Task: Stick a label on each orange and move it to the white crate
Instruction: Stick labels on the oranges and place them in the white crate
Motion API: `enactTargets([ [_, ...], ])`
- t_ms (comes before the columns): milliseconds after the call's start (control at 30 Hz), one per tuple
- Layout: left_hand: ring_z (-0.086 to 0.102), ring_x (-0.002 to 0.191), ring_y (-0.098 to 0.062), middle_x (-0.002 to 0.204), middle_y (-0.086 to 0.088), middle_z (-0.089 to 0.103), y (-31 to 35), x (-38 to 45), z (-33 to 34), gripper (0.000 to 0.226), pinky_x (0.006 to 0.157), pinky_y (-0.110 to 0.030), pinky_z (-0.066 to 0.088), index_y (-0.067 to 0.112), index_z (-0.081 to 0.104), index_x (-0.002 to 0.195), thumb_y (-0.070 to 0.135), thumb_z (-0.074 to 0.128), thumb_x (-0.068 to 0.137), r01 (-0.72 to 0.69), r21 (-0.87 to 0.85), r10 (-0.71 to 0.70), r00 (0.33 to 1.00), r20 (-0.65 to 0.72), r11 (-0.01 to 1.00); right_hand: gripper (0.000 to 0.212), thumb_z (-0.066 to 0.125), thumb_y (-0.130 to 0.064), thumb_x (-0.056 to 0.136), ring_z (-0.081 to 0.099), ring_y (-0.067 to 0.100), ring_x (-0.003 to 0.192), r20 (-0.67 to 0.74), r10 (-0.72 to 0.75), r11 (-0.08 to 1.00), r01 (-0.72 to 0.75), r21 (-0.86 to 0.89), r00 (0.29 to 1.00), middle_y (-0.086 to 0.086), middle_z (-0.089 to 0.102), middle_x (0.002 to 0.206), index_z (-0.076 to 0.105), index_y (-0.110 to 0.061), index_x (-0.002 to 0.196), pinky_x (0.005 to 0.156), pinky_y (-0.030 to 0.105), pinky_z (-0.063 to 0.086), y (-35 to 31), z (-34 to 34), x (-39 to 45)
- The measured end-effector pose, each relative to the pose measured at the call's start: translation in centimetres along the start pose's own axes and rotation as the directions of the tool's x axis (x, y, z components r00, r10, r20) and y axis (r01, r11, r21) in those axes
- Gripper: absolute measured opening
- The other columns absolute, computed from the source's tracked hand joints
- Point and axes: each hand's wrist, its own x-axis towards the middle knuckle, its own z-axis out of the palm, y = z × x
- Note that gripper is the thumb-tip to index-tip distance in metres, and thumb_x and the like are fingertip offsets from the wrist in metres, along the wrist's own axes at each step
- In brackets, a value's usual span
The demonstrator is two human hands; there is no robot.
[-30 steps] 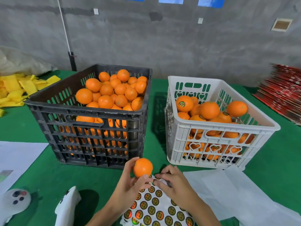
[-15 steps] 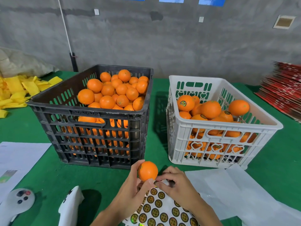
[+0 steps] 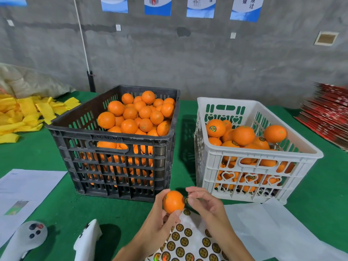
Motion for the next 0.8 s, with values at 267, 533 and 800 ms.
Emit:
enactTargets([
  [267, 0.069, 0.107, -0.032, 0.124, 0.007, 0.061, 5.9, 2.3, 1.1, 0.065, 0.093, -0.042, 0.058, 0.037, 0.034, 0.148, 0.045, 0.072, 0.095, -0.162, -0.186, 0.146, 0.985, -0.095, 0.969, 0.04, 0.082, -0.043, 0.082, 0.061, 0.007, 0.123, -0.039, -0.088, 0.996, 0.089, 0.027, 0.995, -0.018, 0.059, 0.14, 0.074, -0.02, 0.113, 0.086, 0.024, 0.058, -4.1, 1.0, 0.5],
  [533, 0.069, 0.075, -0.015, 0.096, 0.013, 0.067, 13.5, 7.6, 2.8, 0.052, 0.071, -0.023, 0.056, 0.048, 0.053, 0.131, 0.067, 0.071, 0.086, -0.274, -0.225, 0.234, 0.954, -0.188, 0.935, 0.029, 0.07, -0.027, 0.092, 0.073, 0.018, 0.097, -0.168, -0.145, 0.974, 0.171, 0.152, 0.975, 0.001, 0.074, 0.114, 0.075, -0.034, 0.12, 0.08, 0.037, 0.061, -11.3, -0.7, 1.7],
  [800, 0.066, 0.082, -0.035, 0.119, -0.005, 0.069, 16.5, 11.0, 3.8, 0.046, 0.068, -0.037, 0.055, 0.034, 0.06, 0.136, 0.053, 0.067, 0.095, -0.33, -0.299, 0.288, 0.941, -0.177, 0.895, 0.028, 0.055, -0.025, 0.103, 0.068, 0.016, 0.114, -0.215, -0.312, 0.947, 0.322, 0.011, 0.925, -0.006, 0.071, 0.126, 0.073, -0.032, 0.123, 0.085, 0.031, 0.06, -14.3, -2.9, 2.8],
])
